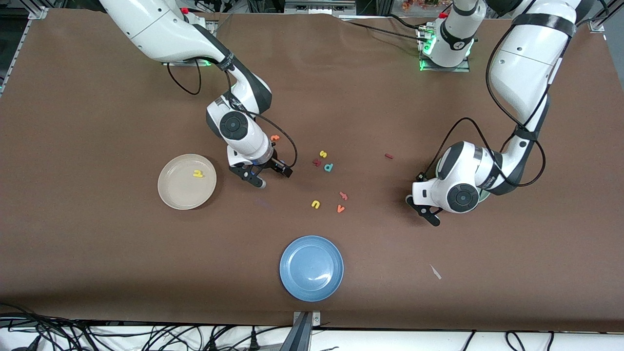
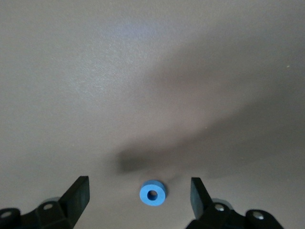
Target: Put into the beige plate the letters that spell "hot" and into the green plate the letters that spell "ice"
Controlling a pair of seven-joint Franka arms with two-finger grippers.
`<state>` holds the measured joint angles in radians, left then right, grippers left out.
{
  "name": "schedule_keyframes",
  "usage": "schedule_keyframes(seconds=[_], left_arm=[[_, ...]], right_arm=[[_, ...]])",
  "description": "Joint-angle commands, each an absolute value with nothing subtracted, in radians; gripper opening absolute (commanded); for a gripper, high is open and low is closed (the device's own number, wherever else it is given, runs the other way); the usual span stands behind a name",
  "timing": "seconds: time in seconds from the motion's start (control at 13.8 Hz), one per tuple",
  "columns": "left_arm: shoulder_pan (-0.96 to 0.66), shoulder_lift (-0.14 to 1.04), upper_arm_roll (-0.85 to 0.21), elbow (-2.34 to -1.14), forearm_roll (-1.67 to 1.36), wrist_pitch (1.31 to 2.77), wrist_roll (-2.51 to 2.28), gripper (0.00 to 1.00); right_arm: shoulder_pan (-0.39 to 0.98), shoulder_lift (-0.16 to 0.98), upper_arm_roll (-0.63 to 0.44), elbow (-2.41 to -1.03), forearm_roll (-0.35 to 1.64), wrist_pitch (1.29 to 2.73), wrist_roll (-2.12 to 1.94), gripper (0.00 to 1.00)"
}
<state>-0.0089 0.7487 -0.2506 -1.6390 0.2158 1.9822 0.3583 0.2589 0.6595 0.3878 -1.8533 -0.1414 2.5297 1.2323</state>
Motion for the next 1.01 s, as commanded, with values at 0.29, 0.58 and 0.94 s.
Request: schedule_keyframes(seconds=[0.29,0.58,0.94], left_arm=[[0.000,0.738,-0.252,-1.652,0.244,2.013,0.348,0.52],[0.000,0.733,-0.250,-1.646,0.245,2.011,0.354,0.53],[0.005,0.732,-0.250,-1.643,0.245,2.006,0.359,0.54]], right_arm=[[0.293,0.670,0.377,-1.859,-0.169,2.543,1.302,0.88],[0.301,0.680,0.377,-1.882,-0.170,2.580,1.302,0.82],[0.301,0.680,0.377,-1.887,-0.176,2.592,1.302,0.42]])
